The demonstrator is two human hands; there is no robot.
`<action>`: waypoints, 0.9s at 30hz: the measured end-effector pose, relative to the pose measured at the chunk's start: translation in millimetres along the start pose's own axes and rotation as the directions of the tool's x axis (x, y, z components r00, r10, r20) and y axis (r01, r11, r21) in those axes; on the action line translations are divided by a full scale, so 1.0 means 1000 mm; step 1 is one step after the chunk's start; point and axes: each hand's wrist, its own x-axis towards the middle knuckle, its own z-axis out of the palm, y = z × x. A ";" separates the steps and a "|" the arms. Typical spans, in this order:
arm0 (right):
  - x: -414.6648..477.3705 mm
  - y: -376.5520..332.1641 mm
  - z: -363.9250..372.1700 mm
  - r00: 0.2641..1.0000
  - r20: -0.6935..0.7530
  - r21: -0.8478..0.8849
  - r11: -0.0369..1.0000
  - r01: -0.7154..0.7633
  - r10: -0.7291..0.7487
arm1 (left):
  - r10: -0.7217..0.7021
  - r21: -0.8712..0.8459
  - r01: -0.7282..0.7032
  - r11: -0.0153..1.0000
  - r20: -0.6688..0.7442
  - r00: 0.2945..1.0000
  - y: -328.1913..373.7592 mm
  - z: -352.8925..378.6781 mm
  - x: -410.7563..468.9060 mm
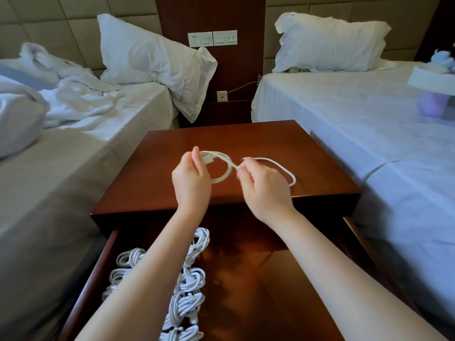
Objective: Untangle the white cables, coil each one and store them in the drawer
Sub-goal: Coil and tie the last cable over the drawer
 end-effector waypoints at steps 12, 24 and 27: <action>-0.008 -0.009 0.008 0.935 0.342 0.205 0.963 -0.174 0.096 | -0.190 -0.344 0.167 0.924 -0.032 0.981 0.007 -0.007 0.020; -0.002 0.018 0.005 0.925 0.193 0.322 0.869 -0.375 0.327 | -0.093 -0.393 0.201 0.897 0.278 0.956 0.033 -0.010 0.016; -0.006 0.017 0.006 0.944 0.122 0.372 0.867 -0.331 0.308 | -0.134 -0.334 0.163 0.928 0.110 0.985 0.024 -0.012 0.022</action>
